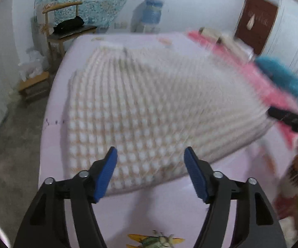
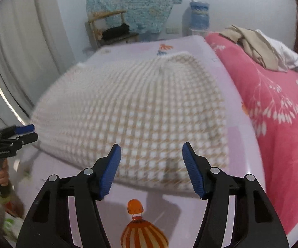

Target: Fold large clothes

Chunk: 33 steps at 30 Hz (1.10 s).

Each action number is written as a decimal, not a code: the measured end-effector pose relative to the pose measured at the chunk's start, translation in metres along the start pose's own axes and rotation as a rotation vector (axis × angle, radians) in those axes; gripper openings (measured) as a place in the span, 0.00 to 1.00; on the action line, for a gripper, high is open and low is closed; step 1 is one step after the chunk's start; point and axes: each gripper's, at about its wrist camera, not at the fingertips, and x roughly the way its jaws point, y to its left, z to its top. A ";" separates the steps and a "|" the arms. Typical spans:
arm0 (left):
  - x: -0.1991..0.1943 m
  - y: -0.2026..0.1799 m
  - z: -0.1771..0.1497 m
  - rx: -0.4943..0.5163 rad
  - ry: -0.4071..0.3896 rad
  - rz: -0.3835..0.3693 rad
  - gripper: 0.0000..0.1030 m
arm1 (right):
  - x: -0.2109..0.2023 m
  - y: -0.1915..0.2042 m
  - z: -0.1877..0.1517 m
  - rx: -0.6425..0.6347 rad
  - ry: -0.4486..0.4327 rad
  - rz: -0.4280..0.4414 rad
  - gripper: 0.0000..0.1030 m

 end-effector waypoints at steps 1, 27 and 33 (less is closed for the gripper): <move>0.011 0.001 -0.003 0.000 0.024 0.037 0.65 | 0.009 0.003 -0.004 0.003 0.030 -0.020 0.59; -0.097 -0.106 -0.010 -0.034 -0.303 0.237 0.95 | -0.107 0.075 -0.027 -0.010 -0.187 -0.166 0.92; -0.086 -0.110 -0.010 -0.027 -0.239 0.272 0.95 | -0.093 0.078 -0.035 0.002 -0.140 -0.229 0.92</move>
